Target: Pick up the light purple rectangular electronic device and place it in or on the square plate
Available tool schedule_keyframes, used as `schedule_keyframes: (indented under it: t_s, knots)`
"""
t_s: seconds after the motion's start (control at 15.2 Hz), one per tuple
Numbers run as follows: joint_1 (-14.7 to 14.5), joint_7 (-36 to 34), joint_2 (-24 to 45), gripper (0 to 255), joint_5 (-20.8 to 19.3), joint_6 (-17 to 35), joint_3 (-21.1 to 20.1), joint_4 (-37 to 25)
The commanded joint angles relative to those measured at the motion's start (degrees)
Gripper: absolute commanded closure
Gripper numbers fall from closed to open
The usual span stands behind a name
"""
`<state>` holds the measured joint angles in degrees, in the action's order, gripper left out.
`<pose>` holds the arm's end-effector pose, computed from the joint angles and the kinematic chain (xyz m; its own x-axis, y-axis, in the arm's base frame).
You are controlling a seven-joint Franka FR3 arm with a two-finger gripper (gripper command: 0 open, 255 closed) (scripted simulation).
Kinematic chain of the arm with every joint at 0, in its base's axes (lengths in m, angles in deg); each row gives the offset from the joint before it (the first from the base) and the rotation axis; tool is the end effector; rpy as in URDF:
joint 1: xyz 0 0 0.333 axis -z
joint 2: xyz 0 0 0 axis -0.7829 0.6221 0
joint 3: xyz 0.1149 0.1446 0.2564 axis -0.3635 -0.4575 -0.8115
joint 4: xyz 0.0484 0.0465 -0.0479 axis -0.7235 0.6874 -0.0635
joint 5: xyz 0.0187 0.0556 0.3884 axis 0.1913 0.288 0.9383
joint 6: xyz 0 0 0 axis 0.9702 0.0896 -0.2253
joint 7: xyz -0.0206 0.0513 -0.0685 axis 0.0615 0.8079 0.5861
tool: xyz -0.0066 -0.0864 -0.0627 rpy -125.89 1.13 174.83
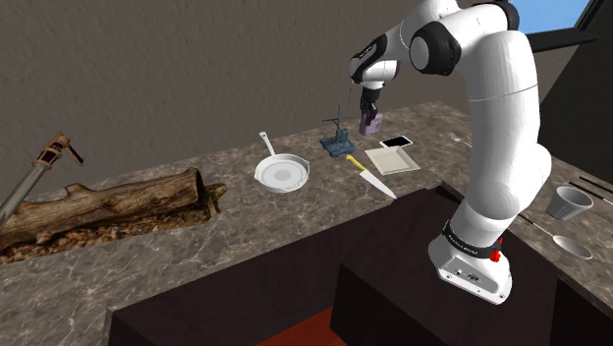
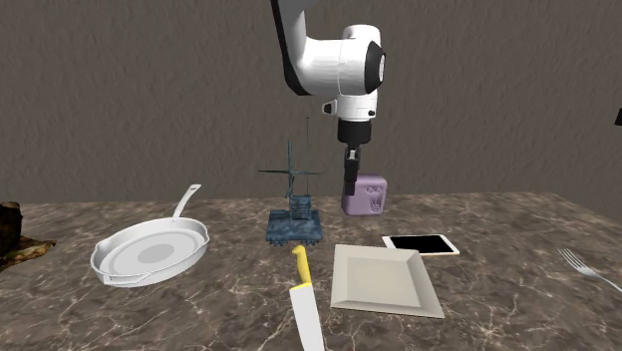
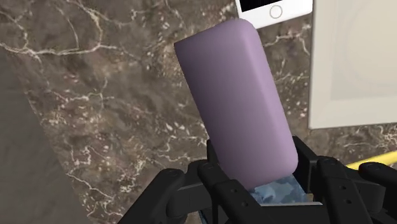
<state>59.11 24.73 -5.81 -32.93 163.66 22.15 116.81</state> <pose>0.5531 -0.3521 0.2964 0.5966 0.8024 0.0161 0.8025 -0.5966 -0.0064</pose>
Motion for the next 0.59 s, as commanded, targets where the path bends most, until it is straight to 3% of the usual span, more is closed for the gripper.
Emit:
schedule_keyframes:
  t_s: [0.0,0.33,0.53]
  knots:
    - [-0.35,-0.44,-1.0,255,-0.58,-1.06,0.36,-0.17]
    - [-0.76,-1.14,-2.7,255,-1.67,-3.46,1.0,-1.05]
    - [-3.42,-1.85,-9.8,255,-4.44,-0.26,2.69,8.55]
